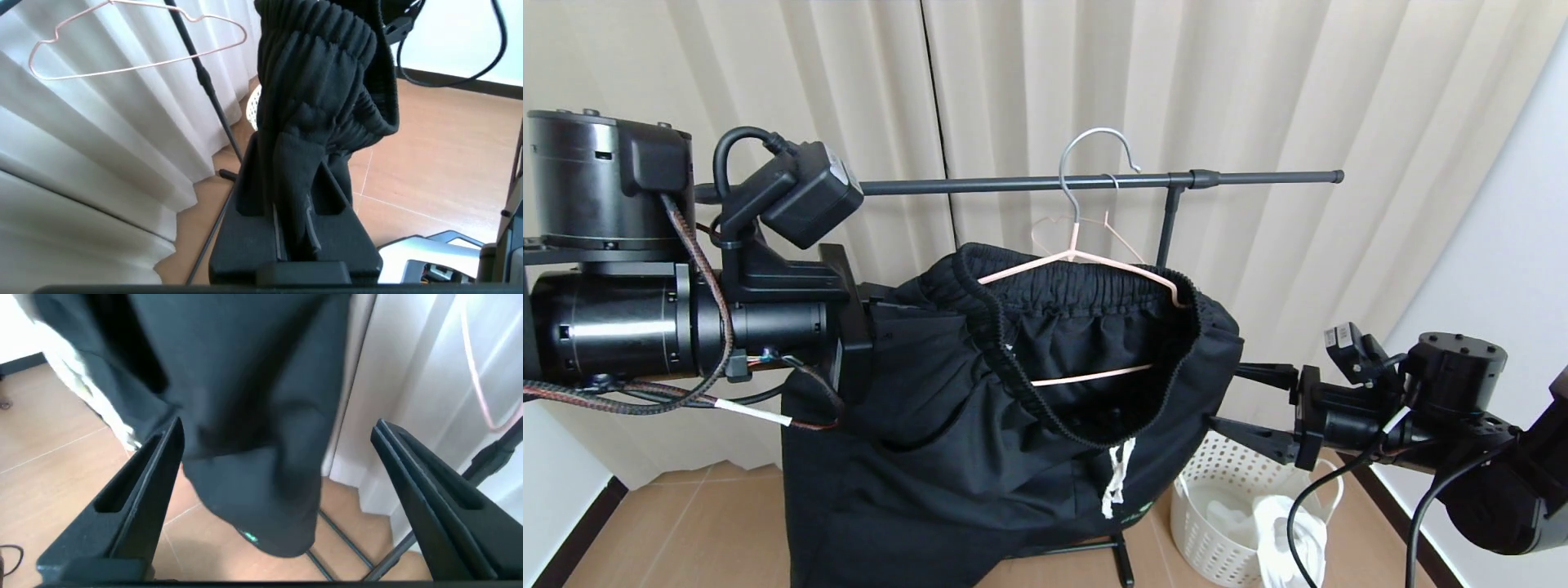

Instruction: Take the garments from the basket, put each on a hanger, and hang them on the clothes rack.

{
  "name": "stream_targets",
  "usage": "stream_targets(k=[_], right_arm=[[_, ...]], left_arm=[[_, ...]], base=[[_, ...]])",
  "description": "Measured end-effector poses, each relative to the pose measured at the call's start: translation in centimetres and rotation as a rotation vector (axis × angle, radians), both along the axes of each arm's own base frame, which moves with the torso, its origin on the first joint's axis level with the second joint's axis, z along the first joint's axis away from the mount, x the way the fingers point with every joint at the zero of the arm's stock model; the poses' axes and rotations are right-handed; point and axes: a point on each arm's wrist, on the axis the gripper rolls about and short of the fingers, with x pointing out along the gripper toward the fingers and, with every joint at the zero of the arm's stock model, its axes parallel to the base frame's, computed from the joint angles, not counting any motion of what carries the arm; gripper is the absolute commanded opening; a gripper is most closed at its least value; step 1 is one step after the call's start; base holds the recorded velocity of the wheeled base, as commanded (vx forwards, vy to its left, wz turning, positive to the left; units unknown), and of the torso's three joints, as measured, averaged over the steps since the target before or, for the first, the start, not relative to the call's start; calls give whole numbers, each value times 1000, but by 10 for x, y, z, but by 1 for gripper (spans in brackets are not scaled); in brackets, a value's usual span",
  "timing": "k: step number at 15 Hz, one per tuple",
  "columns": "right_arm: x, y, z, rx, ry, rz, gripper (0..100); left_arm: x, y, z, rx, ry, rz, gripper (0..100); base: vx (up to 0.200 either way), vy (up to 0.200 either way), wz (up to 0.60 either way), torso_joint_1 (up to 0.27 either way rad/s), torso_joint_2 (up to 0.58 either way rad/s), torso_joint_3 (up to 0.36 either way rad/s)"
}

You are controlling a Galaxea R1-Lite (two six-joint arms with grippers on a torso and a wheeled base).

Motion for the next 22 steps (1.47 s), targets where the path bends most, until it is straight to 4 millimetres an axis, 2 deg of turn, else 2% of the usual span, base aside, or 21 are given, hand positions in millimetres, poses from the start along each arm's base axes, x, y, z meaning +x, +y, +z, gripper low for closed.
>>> stream_targets(k=[6,7,12,22], right_arm=[[7,1,-15,-3,43,-1,100],[7,1,-17,-3,47,-1,0],[10,1,-18,-1,51,-2,0],[16,-14,-15,15,53,-54,0]], left_arm=[[-10,-1,8,-35,6,-10,0],[-12,-1,8,-36,3,-14,0],[-16,-1,9,-41,3,-20,0],[-24,11,18,-81,8,27,0]], base=[[0,0,0,0,0,0],[0,0,0,0,0,0],[0,0,0,0,0,0],[0,0,0,0,0,0]])
